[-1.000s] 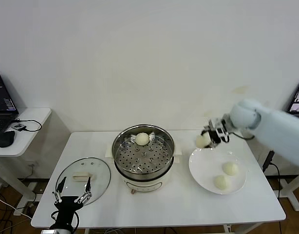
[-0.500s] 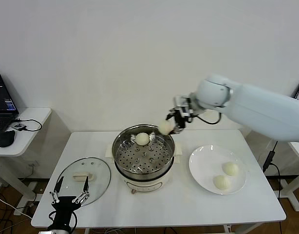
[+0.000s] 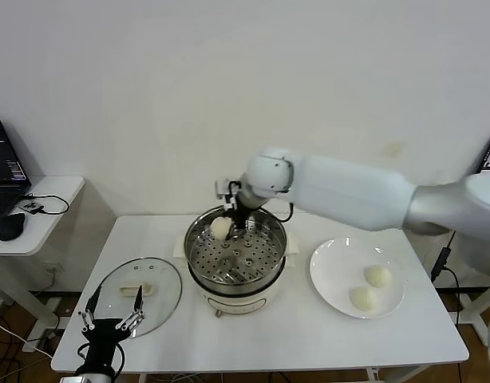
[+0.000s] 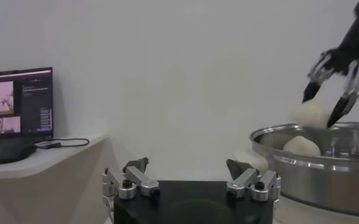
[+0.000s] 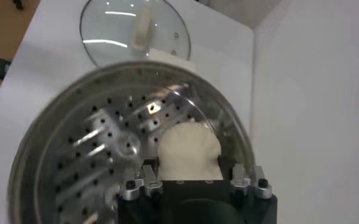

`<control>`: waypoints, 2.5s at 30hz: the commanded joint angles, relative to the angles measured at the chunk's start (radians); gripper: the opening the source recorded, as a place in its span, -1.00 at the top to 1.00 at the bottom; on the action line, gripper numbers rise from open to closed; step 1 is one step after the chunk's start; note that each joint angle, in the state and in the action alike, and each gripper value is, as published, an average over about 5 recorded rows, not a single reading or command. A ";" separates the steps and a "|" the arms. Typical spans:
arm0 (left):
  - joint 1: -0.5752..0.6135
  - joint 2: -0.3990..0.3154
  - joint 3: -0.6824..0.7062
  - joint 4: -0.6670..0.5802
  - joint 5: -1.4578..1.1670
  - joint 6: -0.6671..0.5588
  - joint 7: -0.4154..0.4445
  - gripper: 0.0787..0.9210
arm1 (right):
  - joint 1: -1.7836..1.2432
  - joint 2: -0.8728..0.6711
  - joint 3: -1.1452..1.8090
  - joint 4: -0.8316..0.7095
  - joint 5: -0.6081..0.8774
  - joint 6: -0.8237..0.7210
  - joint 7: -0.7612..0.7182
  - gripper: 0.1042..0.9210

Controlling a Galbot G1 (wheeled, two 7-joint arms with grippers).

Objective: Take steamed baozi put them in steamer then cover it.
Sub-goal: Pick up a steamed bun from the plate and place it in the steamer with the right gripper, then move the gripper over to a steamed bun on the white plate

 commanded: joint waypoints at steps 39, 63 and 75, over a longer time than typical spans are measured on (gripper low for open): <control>-0.009 0.010 0.006 0.000 -0.005 0.007 0.000 -0.77 | 0.192 -0.497 0.015 0.363 -0.135 0.060 -0.252 -0.76; 0.019 0.013 0.020 -0.005 0.018 0.011 0.004 -0.77 | -0.741 -1.141 0.622 0.484 -0.684 0.369 -0.351 -0.76; 0.033 0.003 0.008 -0.006 0.024 0.010 0.003 -0.77 | -0.771 -0.936 0.628 0.349 -0.713 0.356 -0.270 -0.76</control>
